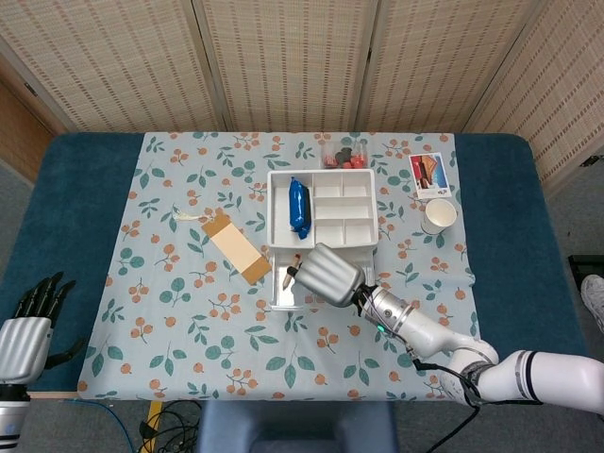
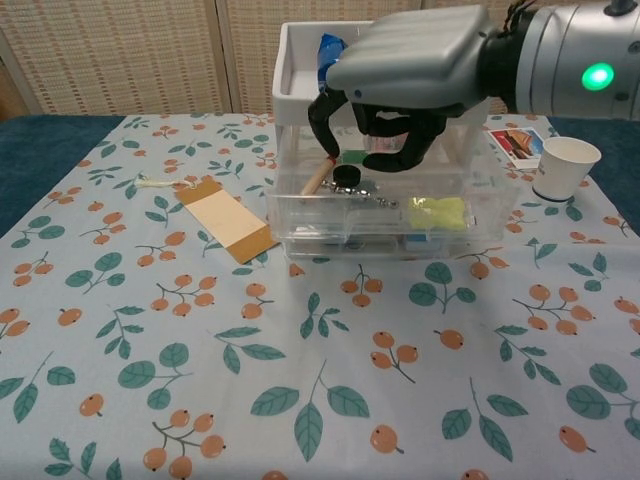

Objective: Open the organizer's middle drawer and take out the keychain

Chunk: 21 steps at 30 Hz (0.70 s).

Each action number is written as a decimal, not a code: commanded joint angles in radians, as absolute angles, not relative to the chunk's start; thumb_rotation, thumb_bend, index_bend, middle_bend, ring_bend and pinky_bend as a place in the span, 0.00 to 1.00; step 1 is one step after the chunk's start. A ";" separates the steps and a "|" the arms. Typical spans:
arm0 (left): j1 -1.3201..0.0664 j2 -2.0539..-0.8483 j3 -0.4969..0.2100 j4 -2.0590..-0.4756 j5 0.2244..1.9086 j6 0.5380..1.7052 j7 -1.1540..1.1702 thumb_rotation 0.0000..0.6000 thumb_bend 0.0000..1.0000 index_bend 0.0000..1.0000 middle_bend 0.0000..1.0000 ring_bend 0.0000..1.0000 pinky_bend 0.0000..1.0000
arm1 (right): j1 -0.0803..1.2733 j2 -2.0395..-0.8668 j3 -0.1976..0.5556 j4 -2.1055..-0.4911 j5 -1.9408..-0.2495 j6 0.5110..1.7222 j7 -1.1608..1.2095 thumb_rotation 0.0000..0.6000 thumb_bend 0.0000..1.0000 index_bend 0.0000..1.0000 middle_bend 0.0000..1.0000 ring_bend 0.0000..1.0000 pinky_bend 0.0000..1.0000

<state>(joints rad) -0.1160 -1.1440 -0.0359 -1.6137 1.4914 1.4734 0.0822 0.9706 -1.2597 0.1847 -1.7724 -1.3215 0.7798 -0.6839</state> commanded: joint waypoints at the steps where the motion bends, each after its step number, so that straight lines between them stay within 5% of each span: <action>1: -0.116 -1.146 -0.036 -1.611 1.492 1.472 0.079 1.00 0.21 0.10 0.04 0.02 0.11 | 0.984 -1.284 0.161 -1.751 -1.313 0.790 -0.725 1.00 0.41 0.41 0.93 1.00 1.00; 21: -0.119 -1.148 -0.037 -1.607 1.496 1.465 0.078 1.00 0.21 0.10 0.04 0.02 0.11 | 0.999 -1.322 0.146 -1.738 -1.202 0.820 -0.759 1.00 0.23 0.41 0.94 1.00 1.00</action>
